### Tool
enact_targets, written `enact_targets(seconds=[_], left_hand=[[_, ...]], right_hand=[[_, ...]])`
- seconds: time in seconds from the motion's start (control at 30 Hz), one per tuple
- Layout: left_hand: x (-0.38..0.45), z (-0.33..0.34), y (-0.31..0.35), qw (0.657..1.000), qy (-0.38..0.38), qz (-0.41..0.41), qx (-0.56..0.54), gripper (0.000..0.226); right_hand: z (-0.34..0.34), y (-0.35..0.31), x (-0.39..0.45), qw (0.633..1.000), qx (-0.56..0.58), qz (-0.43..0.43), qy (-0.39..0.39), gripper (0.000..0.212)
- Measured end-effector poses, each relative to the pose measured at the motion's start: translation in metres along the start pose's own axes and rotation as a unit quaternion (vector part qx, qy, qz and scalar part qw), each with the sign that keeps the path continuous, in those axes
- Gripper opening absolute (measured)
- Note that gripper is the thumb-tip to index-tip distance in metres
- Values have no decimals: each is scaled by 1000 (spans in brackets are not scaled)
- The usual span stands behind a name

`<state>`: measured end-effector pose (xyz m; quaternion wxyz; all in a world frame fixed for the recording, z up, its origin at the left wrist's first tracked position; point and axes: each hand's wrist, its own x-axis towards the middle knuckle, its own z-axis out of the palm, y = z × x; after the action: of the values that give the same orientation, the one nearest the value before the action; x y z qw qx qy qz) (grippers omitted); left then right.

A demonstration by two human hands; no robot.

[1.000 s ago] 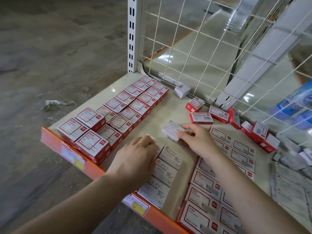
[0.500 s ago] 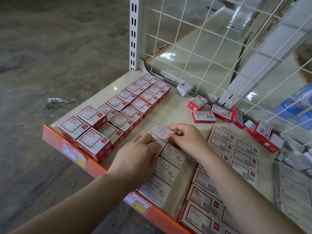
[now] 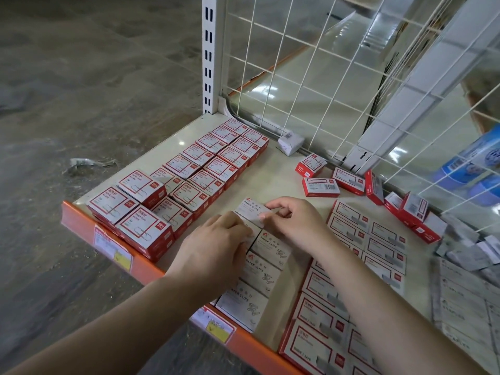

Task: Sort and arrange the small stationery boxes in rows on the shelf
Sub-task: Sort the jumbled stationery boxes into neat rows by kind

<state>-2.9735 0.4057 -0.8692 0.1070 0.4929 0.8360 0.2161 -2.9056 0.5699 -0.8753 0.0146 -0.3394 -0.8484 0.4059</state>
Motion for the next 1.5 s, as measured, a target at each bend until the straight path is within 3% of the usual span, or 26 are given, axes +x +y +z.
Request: enact_targets(seconds=[0.17, 0.47, 0.83, 1.0, 1.27, 1.5], left_hand=[[7, 2, 11, 1000, 5, 6, -8, 40], [34, 8, 32, 998, -20, 11, 51, 47], [51, 11, 29, 998, -2, 6, 70, 38], [56, 12, 30, 996, 3, -4, 84, 37], [51, 14, 33, 998, 10, -12, 57, 44], [45, 15, 42, 999, 24, 0, 22, 42]], right_hand=[[-21, 12, -2, 998, -1, -13, 67, 17], [-58, 44, 19, 970, -126, 11, 209, 34], [-69, 60, 54, 978, -153, 59, 131, 57], [-72, 62, 61, 982, -142, 53, 112, 56], [-71, 67, 56, 980, -62, -21, 191, 40], [-81, 57, 14, 977, -85, -59, 188, 41]])
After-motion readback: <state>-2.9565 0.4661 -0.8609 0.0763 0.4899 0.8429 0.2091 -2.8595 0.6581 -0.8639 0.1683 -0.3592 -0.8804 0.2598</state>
